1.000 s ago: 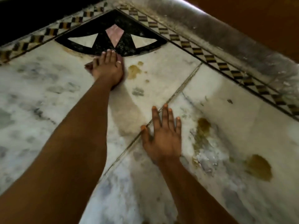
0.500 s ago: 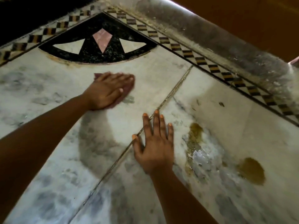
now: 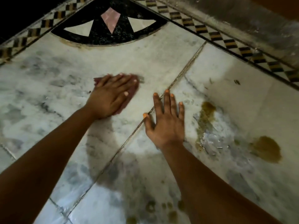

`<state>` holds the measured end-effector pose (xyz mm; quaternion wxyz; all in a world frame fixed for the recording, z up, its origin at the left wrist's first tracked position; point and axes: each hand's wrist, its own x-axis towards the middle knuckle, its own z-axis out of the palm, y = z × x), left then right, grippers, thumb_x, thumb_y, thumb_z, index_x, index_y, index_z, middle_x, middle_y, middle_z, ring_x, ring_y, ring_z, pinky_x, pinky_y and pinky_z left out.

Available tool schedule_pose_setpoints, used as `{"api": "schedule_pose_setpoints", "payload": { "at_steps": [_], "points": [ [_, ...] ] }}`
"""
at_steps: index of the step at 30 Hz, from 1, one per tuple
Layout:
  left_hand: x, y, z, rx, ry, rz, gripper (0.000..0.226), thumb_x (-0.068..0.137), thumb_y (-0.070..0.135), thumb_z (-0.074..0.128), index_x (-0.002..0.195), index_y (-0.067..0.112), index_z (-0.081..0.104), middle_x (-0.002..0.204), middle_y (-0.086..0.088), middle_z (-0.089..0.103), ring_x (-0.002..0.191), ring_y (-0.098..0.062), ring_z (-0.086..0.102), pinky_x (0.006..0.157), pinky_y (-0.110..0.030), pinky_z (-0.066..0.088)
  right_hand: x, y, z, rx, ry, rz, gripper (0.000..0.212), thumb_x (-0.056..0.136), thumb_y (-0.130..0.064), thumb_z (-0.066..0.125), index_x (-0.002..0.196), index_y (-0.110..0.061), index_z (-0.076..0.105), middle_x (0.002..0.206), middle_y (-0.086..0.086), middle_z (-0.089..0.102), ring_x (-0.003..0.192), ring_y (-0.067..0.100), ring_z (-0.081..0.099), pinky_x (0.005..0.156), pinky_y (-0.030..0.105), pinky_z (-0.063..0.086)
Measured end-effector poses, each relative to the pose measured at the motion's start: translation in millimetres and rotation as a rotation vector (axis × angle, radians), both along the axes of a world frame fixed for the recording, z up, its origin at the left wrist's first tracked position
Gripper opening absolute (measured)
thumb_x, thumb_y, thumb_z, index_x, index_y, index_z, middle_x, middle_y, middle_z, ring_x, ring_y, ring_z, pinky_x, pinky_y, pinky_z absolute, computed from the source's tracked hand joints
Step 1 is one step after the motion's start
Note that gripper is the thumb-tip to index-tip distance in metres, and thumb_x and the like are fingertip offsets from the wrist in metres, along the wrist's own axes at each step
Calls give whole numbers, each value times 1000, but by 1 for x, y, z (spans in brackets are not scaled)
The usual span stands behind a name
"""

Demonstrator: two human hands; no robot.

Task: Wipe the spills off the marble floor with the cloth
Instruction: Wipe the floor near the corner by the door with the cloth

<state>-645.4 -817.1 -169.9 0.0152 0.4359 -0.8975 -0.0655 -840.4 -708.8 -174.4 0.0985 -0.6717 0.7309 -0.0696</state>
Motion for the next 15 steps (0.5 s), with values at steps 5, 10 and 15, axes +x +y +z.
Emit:
{"api": "schedule_pose_setpoints", "payload": {
  "at_steps": [5,10,15],
  "points": [
    [-10,-72,1,6,14,407,52,98,36,17,149,28,17,158,4,14,145,-18,12,115,-40,6,0,1,0,-39,-42,-9,70,88,-56,18,151,-26,9,159,8,0,146,21,-3,117,47,-2],
    [-83,-149,9,114,-18,502,52,101,32,14,151,23,5,160,2,0,146,-19,0,117,-44,-1,3,1,1,-87,-83,-38,69,86,-52,25,149,-23,26,157,11,15,146,24,12,116,48,6],
    [-149,-165,10,105,-30,366,52,101,35,15,151,24,8,160,4,4,146,-19,5,117,-44,2,0,2,16,59,-141,42,85,69,-45,-9,150,-23,2,158,11,-6,146,24,-8,116,47,-8]
  ]
}}
